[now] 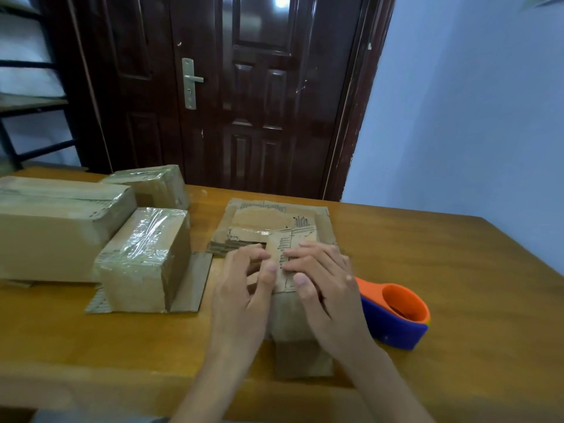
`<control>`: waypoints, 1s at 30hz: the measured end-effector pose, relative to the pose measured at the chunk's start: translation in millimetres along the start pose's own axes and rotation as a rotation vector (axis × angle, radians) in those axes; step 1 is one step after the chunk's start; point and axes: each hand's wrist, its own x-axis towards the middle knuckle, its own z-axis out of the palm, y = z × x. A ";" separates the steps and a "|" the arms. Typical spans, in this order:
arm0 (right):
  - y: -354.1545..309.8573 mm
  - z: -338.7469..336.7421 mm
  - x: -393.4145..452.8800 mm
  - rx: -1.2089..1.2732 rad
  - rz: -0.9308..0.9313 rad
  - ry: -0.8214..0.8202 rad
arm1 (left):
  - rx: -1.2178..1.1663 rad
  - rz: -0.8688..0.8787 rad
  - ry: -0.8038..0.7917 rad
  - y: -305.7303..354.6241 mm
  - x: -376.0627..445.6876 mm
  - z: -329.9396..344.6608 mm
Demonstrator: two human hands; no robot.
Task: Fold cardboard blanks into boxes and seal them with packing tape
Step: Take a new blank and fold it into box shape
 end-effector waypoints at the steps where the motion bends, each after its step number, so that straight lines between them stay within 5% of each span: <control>1: -0.5 2.8 -1.1 -0.006 0.013 0.026 | 0.041 -0.004 0.017 4.8 -8.6 3.6; 7: -10.9 13.6 -24.3 0.126 0.232 0.182 | -0.058 -0.037 -0.086 14.9 -54.3 5.1; 13: -34.5 0.1 -31.0 -0.065 0.215 -0.159 | 0.045 0.084 -0.173 2.7 -46.8 -10.2; 19: -61.1 -8.2 -31.4 -0.153 0.203 -0.299 | 0.109 0.044 0.029 4.3 -47.6 -0.1; 22: -49.5 -34.2 -21.1 -0.041 0.237 -0.329 | 0.094 0.081 -0.020 -2.2 -40.2 -5.2; 25: -9.6 -78.8 -18.2 -0.444 0.178 -0.350 | -0.014 0.160 -0.245 -19.0 -26.2 -29.0; 27: 17.1 -101.7 -21.9 -0.794 0.265 -0.581 | -0.046 0.177 -0.302 -27.4 -20.1 -42.5; 30: 50.2 -114.6 -32.9 -0.821 0.352 -0.721 | -0.029 0.123 -0.227 -28.4 -26.3 -42.1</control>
